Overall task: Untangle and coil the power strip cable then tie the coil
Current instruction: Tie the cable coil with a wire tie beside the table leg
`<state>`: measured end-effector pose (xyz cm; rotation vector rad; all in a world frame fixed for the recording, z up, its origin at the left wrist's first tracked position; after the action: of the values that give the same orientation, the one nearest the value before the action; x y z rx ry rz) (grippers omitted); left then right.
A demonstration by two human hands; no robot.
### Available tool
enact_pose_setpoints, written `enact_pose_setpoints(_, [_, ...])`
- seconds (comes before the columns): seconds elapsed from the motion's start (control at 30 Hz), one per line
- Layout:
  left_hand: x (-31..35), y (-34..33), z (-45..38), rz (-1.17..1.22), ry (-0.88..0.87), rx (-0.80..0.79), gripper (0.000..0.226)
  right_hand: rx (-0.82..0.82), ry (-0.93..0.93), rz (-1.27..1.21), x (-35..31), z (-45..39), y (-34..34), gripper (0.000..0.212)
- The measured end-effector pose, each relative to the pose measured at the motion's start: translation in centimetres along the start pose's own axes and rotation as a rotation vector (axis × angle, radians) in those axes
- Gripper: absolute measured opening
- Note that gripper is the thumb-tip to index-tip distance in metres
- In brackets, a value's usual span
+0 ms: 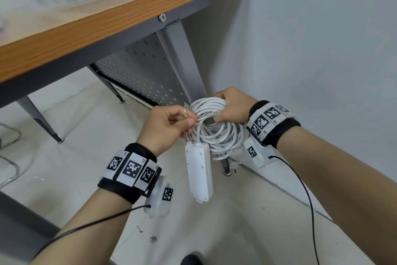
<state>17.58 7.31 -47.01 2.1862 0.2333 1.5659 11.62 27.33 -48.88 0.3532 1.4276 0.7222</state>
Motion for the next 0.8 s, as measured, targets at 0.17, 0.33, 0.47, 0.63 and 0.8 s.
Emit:
enact_pose_setpoints(0.17, [-0.25, -0.06, 0.42, 0.077, 0.027, -0.001, 0.029, 0.005, -0.004, -0.008, -0.06, 0.18, 0.14, 0.019])
enact_pose_setpoints(0.33, [-0.01, -0.13, 0.51, 0.131, 0.028, -0.031, 0.027, 0.012, 0.004, -0.01, -0.15, 0.13, 0.18, 0.018])
enact_pose_setpoints(0.47, [0.09, -0.08, 0.73, 0.159, 0.025, 0.001, 0.02, 0.012, 0.009, -0.013, -0.06, -0.02, 0.1, 0.019])
enact_pose_setpoints(0.63, [0.14, -0.19, 0.7, 0.192, 0.019, 0.103, 0.01, 0.0, 0.018, -0.012, -0.11, -0.07, 0.17, 0.021])
enact_pose_setpoints(0.8, [0.13, -0.44, 0.76, 0.196, -0.017, 0.11, 0.018, 0.001, 0.011, -0.007, -0.12, -0.14, 0.09, 0.021])
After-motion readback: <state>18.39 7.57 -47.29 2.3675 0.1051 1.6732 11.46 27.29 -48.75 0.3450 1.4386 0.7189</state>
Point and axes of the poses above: each hand's wrist, its own z-axis away from the middle knuckle, its own y-axis out of the back of the hand, x = y × z, the point moved 1 cm from there along -z, towards the middle knuckle, and after that the axes turned 7 degrees about -y, right-handed, at the moved point
